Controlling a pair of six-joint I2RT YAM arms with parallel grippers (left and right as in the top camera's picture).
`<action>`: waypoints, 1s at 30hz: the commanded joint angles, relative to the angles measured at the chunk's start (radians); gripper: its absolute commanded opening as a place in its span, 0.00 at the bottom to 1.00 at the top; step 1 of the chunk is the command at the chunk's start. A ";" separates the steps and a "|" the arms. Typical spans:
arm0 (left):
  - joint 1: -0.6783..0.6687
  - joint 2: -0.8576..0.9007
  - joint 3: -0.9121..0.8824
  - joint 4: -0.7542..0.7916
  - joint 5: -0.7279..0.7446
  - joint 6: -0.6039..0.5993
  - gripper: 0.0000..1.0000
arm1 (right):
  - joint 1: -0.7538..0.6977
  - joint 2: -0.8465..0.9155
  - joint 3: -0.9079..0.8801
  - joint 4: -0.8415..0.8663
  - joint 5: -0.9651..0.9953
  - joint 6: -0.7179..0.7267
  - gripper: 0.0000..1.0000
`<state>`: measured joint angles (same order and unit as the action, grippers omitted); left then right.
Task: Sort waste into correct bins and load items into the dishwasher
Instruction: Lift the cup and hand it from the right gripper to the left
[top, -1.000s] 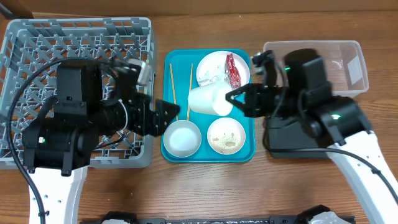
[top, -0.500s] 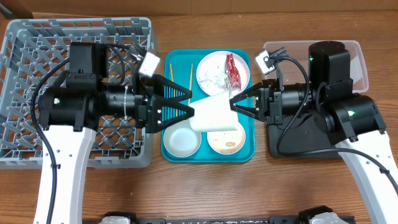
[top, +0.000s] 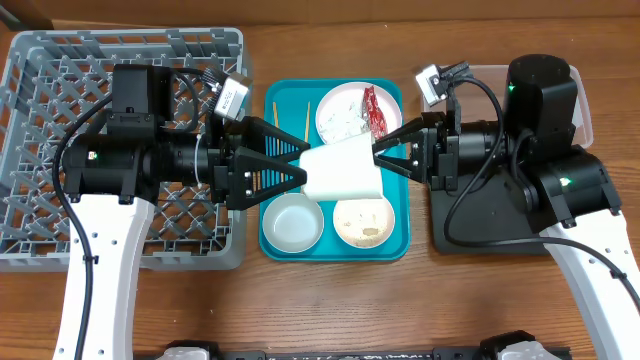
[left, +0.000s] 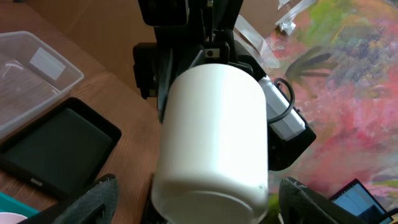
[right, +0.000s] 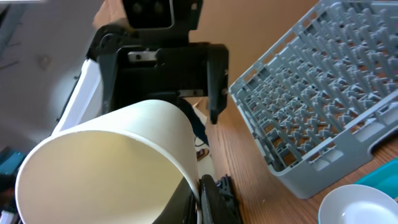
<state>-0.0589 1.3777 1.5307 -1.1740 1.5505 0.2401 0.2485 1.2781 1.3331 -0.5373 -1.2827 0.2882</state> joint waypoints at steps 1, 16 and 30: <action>-0.009 -0.002 0.017 0.001 0.031 0.037 0.86 | 0.006 -0.008 0.010 0.025 0.035 0.043 0.04; -0.016 -0.002 0.017 0.001 0.031 0.045 0.68 | 0.136 -0.005 0.010 0.167 0.164 0.143 0.04; -0.027 -0.002 0.017 0.002 0.031 0.045 0.49 | 0.155 -0.002 0.010 0.222 0.169 0.157 0.22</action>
<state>-0.0681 1.3766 1.5326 -1.1728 1.5635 0.2687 0.3717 1.2839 1.3331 -0.3271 -1.0901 0.4454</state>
